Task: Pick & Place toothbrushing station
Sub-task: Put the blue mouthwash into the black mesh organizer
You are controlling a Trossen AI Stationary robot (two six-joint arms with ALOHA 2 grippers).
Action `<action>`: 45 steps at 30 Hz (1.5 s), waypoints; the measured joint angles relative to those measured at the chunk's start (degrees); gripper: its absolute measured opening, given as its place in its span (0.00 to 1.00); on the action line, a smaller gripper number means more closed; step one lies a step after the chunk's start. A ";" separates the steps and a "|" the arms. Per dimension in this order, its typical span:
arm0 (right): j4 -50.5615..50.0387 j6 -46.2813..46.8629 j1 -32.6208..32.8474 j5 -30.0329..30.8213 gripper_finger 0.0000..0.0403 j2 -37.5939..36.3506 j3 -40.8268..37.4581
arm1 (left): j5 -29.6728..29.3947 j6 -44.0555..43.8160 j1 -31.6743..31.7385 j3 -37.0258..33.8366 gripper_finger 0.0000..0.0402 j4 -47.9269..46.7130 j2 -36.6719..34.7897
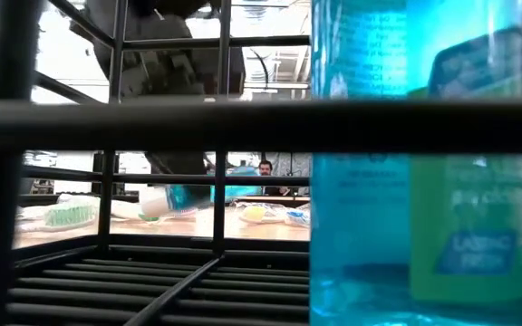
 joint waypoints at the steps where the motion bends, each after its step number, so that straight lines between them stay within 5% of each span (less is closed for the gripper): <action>1: -2.20 -0.35 0.35 -0.02 0.40 0.00 0.02 | 0.29 -0.02 0.00 0.42 0.40 0.20 0.58; 11: -17.56 -3.00 5.48 0.71 0.40 0.42 0.02 | 0.63 -0.19 -0.52 0.59 0.40 0.20 -0.62; 21: -8.27 -19.54 8.60 0.85 0.39 14.67 1.41 | 1.91 -0.21 -0.50 0.58 0.40 0.45 -0.64; 27: -13.24 -20.64 10.33 8.08 0.26 17.36 5.37 | 2.25 -0.82 -1.31 0.58 0.40 0.73 -0.65; 35: -11.90 -23.08 10.43 7.31 0.09 17.42 4.94 | 2.55 -1.94 -1.68 0.58 0.40 1.34 -0.73; 45: -10.62 -17.19 10.46 3.24 0.01 17.42 4.94 | 2.55 -2.11 -1.68 0.58 0.40 1.86 -0.73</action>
